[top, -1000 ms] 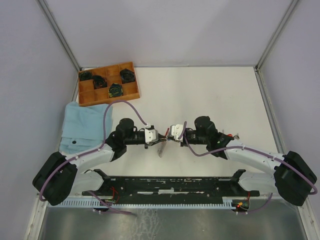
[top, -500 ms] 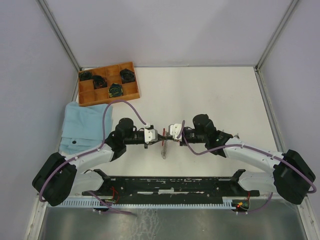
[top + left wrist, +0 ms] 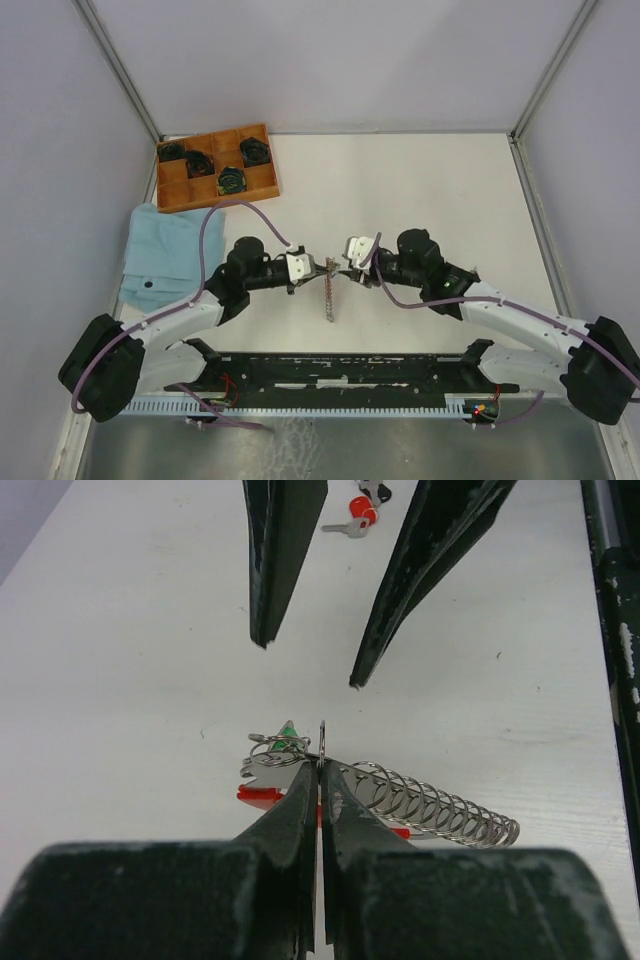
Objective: Put the keys on the keyring
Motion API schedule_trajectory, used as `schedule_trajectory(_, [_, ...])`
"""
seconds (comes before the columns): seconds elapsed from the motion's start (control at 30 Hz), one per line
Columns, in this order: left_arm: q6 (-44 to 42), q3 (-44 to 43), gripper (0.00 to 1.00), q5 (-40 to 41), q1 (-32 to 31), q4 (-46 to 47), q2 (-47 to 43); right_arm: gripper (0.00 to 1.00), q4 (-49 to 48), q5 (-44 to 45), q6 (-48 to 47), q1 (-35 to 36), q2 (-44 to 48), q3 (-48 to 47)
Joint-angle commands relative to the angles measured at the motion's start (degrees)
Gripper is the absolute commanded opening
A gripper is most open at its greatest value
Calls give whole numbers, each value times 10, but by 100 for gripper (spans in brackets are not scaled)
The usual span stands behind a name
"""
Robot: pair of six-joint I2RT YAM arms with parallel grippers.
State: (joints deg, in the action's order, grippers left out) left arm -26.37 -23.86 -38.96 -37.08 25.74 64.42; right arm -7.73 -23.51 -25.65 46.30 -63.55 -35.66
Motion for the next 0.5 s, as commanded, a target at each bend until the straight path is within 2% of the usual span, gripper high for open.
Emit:
schedule_trajectory(0.0, [35, -15, 3, 47, 0, 21, -26, 50, -3, 110, 84, -4, 41, -5])
schedule_trajectory(0.1, [58, -16, 3, 85, 1, 22, -32, 55, 38, 200, 158, -5, 56, -23])
schedule_trajectory(0.23, [91, -14, 3, 135, 1, 35, -35, 64, 141, 309, 235, -6, 58, -73])
schedule_trajectory(0.33, [114, -13, 3, 154, 1, 45, -33, 64, 186, 297, 244, -6, 49, -95])
schedule_trajectory(0.47, [151, -26, 3, 181, 1, 36, -32, 66, 83, 251, 247, -5, 42, -55])
